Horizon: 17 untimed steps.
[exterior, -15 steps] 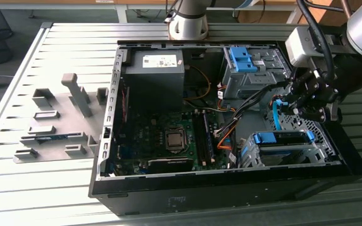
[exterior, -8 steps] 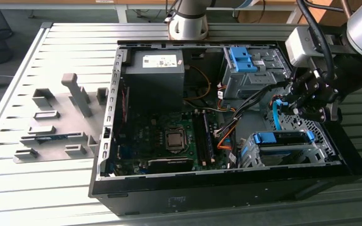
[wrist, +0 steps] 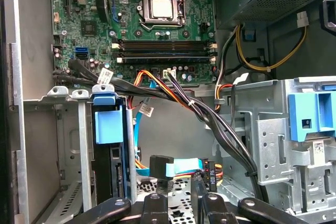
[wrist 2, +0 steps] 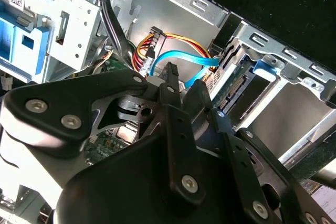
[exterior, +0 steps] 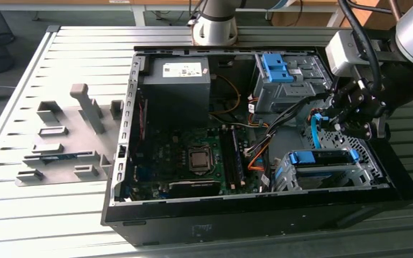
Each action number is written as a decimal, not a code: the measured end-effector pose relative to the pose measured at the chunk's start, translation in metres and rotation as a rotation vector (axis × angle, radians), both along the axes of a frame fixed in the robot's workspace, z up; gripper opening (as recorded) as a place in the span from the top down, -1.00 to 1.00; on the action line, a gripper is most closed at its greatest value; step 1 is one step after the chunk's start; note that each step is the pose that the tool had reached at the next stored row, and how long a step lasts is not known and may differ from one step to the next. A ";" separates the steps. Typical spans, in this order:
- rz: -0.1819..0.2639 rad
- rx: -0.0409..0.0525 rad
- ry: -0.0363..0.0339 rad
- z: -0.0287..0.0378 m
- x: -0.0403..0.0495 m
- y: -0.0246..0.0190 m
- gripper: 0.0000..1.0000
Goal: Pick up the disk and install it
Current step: 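Insert the first disk wire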
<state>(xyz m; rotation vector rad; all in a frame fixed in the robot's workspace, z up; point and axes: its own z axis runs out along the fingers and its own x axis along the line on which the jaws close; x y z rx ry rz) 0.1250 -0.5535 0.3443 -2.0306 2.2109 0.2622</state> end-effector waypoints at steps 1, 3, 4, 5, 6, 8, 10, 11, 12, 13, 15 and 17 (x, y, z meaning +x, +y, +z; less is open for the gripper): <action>0.000 0.0000 0.0000 0.0000 0.0000 0.0000 0.37; 0.000 -0.0008 0.0000 0.0000 0.0000 0.0000 0.37; 0.000 -0.0013 0.0000 0.0000 0.0000 0.0000 0.37; 0.000 -0.0017 0.0000 0.0000 0.0000 0.0000 0.37; 0.000 -0.0018 0.0000 0.0000 0.0000 0.0000 0.37; 0.000 -0.0035 0.0000 0.0000 0.0000 0.0000 0.37; 0.000 -0.0037 0.0000 0.0000 0.0000 0.0000 0.37; 0.000 -0.0040 0.0000 0.0000 0.0000 0.0000 0.37; 0.000 -0.0040 0.0000 0.0000 0.0000 0.0000 0.37; 0.000 -0.0040 0.0000 0.0000 0.0000 0.0000 0.37; 0.000 -0.0040 0.0000 0.0000 0.0000 0.0000 0.37; 0.000 -0.0040 0.0000 0.0000 0.0000 0.0000 0.37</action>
